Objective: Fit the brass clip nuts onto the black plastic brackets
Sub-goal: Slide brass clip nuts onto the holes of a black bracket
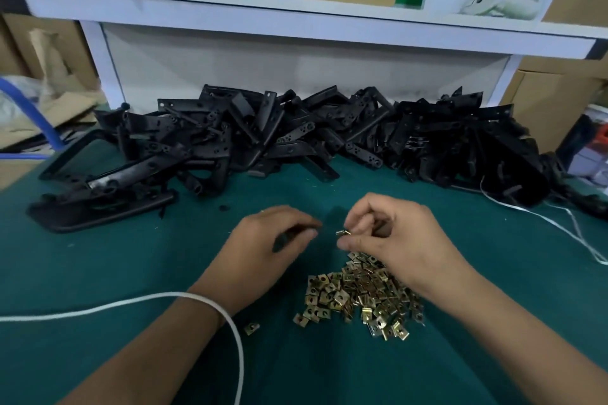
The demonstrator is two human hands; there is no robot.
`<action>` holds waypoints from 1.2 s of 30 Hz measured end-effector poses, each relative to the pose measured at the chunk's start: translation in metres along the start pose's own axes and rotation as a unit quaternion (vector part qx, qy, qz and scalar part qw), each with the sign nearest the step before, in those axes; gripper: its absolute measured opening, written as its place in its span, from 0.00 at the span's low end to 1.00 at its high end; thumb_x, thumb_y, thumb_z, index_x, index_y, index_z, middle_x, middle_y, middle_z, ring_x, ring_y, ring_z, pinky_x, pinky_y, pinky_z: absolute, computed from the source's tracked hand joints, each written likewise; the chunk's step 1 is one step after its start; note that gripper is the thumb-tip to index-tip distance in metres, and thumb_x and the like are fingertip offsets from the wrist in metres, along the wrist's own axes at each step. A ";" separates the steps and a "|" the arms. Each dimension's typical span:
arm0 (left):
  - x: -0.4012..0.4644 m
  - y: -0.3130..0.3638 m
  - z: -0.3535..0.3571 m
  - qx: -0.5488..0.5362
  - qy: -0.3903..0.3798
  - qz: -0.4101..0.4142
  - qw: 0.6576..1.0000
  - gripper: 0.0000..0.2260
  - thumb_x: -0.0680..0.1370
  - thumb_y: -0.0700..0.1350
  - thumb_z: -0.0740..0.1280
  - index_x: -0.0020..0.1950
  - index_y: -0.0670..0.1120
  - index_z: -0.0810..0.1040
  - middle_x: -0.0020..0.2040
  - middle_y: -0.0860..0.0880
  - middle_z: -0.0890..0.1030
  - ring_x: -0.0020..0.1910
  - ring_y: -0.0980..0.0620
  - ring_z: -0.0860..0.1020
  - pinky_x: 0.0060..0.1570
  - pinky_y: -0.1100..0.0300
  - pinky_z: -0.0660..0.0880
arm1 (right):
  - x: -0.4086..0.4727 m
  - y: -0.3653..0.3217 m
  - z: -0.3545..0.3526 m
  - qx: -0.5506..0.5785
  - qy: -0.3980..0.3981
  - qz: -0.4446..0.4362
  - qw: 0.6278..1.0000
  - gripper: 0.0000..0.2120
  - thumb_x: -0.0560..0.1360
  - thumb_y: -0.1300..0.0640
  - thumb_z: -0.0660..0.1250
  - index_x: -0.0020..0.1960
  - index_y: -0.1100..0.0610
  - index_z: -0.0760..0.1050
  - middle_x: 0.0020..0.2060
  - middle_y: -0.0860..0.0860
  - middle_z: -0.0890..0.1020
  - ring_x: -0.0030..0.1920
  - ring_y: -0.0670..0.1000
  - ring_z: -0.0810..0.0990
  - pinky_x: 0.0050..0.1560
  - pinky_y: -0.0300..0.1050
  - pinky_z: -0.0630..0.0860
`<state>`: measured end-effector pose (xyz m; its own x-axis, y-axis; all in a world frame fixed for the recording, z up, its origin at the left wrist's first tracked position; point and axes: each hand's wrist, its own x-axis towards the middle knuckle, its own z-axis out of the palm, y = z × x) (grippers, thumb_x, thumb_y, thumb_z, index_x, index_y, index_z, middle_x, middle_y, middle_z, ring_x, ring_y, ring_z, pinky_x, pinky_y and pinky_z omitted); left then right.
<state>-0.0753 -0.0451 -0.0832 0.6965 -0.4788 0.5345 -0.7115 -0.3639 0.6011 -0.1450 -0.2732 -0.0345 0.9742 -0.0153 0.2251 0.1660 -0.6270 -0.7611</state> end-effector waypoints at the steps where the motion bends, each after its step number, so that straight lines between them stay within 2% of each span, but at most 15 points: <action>1: 0.000 0.002 0.001 -0.018 -0.011 0.003 1.000 0.08 0.80 0.50 0.71 0.58 0.53 0.84 0.51 0.61 0.83 0.52 0.59 0.81 0.51 0.67 0.76 | 0.001 -0.003 0.005 -0.010 0.008 -0.019 1.000 0.11 0.69 0.53 0.83 0.45 0.44 0.82 0.38 0.44 0.85 0.37 0.42 0.82 0.41 0.33 0.77; 6: 0.000 0.001 -0.003 -0.037 0.010 -0.017 0.999 0.02 0.79 0.47 0.73 0.51 0.52 0.85 0.44 0.59 0.83 0.46 0.58 0.81 0.46 0.66 0.76 | 0.005 -0.011 0.028 -0.011 0.021 -0.064 0.998 0.10 0.74 0.59 0.79 0.46 0.44 0.85 0.41 0.37 0.86 0.47 0.39 0.85 0.50 0.32 0.78; 12: 0.001 0.005 -0.003 0.054 0.027 0.049 0.997 0.02 0.80 0.45 0.70 0.51 0.49 0.82 0.45 0.57 0.80 0.46 0.56 0.79 0.47 0.56 0.77 | 0.003 -0.004 0.041 0.027 0.054 -0.047 0.997 0.10 0.77 0.60 0.77 0.47 0.45 0.84 0.43 0.41 0.86 0.48 0.43 0.84 0.50 0.37 0.79; 15: 0.001 0.005 -0.006 0.007 0.062 0.029 0.998 0.01 0.80 0.45 0.71 0.49 0.49 0.82 0.43 0.56 0.81 0.44 0.54 0.80 0.45 0.57 0.77 | 0.003 -0.003 0.041 0.049 0.064 -0.069 0.994 0.10 0.79 0.61 0.74 0.48 0.46 0.81 0.43 0.44 0.84 0.47 0.47 0.83 0.47 0.36 0.78; 17: 0.000 0.003 -0.007 -0.040 0.075 -0.004 0.996 0.02 0.80 0.46 0.71 0.49 0.51 0.83 0.43 0.56 0.82 0.45 0.52 0.81 0.44 0.58 0.77 | 0.004 -0.001 0.033 0.081 0.072 -0.049 0.993 0.07 0.79 0.59 0.73 0.49 0.46 0.81 0.43 0.46 0.84 0.47 0.49 0.83 0.47 0.38 0.79; 19: 0.000 0.001 -0.007 -0.056 0.037 -0.018 0.998 0.02 0.81 0.47 0.72 0.49 0.53 0.83 0.45 0.56 0.83 0.46 0.52 0.82 0.45 0.61 0.77 | 0.004 0.004 0.021 0.076 0.047 -0.024 0.996 0.05 0.79 0.56 0.74 0.49 0.46 0.83 0.43 0.45 0.85 0.48 0.47 0.83 0.49 0.40 0.79; 22: 0.000 -0.003 -0.001 -0.025 -0.039 0.005 0.999 0.03 0.80 0.49 0.73 0.52 0.54 0.86 0.48 0.60 0.83 0.50 0.59 0.82 0.50 0.68 0.75 | 0.002 0.015 0.013 -0.024 -0.021 -0.002 1.000 0.06 0.80 0.51 0.73 0.52 0.40 0.86 0.46 0.37 0.86 0.52 0.38 0.82 0.52 0.30 0.75; 24: 0.003 -0.005 0.003 0.001 -0.064 0.017 0.998 0.06 0.80 0.49 0.73 0.55 0.54 0.87 0.48 0.61 0.83 0.51 0.61 0.80 0.52 0.69 0.73 | 0.012 0.017 0.012 -0.065 0.009 0.010 0.998 0.07 0.81 0.48 0.70 0.57 0.39 0.85 0.50 0.33 0.85 0.56 0.31 0.79 0.53 0.23 0.71; 25: 0.004 -0.007 0.004 0.012 -0.068 0.015 0.998 0.08 0.80 0.49 0.73 0.58 0.54 0.86 0.48 0.61 0.82 0.51 0.62 0.79 0.53 0.69 0.73 | 0.022 0.015 0.013 -0.080 0.039 0.009 0.996 0.07 0.81 0.48 0.70 0.58 0.40 0.84 0.50 0.33 0.84 0.55 0.31 0.78 0.52 0.23 0.70; 27: 0.007 -0.010 0.003 0.037 -0.064 -0.002 0.997 0.11 0.81 0.50 0.71 0.62 0.55 0.85 0.48 0.61 0.81 0.51 0.61 0.77 0.53 0.66 0.74 | 0.053 0.010 0.015 -0.137 0.083 0.009 0.987 0.10 0.81 0.45 0.70 0.61 0.44 0.80 0.51 0.37 0.82 0.53 0.37 0.80 0.50 0.29 0.74; 28: 0.008 -0.012 0.002 0.045 -0.057 -0.012 0.997 0.11 0.82 0.51 0.69 0.63 0.55 0.84 0.48 0.61 0.80 0.51 0.61 0.77 0.52 0.65 0.74 | 0.070 0.008 0.017 -0.174 0.088 0.023 0.981 0.15 0.81 0.42 0.69 0.64 0.47 0.78 0.53 0.41 0.81 0.53 0.42 0.81 0.51 0.37 0.77; 30: 0.008 -0.012 0.002 0.051 -0.037 -0.029 0.998 0.11 0.83 0.53 0.66 0.63 0.55 0.84 0.48 0.62 0.79 0.51 0.62 0.77 0.51 0.64 0.75 | 0.104 0.006 0.021 -0.253 0.072 0.066 0.962 0.24 0.81 0.37 0.66 0.68 0.52 0.71 0.56 0.50 0.80 0.55 0.53 0.81 0.45 0.50 0.78; 31: 0.007 -0.011 0.002 0.047 -0.028 -0.036 0.998 0.11 0.84 0.54 0.64 0.62 0.56 0.83 0.49 0.62 0.79 0.52 0.62 0.77 0.51 0.64 0.75 | 0.119 0.006 0.024 -0.303 0.056 0.080 0.948 0.26 0.81 0.35 0.65 0.68 0.54 0.70 0.56 0.53 0.80 0.54 0.56 0.81 0.41 0.49 0.75; 33: 0.005 -0.009 -0.002 0.036 -0.013 -0.055 0.998 0.13 0.84 0.58 0.62 0.60 0.56 0.83 0.50 0.63 0.80 0.53 0.62 0.78 0.52 0.63 0.75 | 0.139 0.005 0.033 -0.395 0.012 0.081 0.915 0.23 0.83 0.39 0.63 0.66 0.57 0.70 0.55 0.55 0.81 0.54 0.58 0.82 0.39 0.48 0.73; 36: 0.006 -0.012 -0.008 0.031 0.032 -0.078 0.996 0.13 0.84 0.59 0.60 0.57 0.57 0.82 0.51 0.64 0.80 0.54 0.62 0.79 0.52 0.65 0.75 | 0.142 -0.002 0.040 -0.510 -0.022 0.006 0.860 0.13 0.86 0.53 0.60 0.64 0.60 0.74 0.53 0.56 0.84 0.51 0.59 0.84 0.38 0.48 0.71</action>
<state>-0.0616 -0.0372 -0.0829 0.8020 -0.3611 0.4759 -0.5973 -0.4798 0.6426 -0.0004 -0.2430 -0.0254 0.9836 -0.0106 0.1800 -0.0419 -0.9844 0.1708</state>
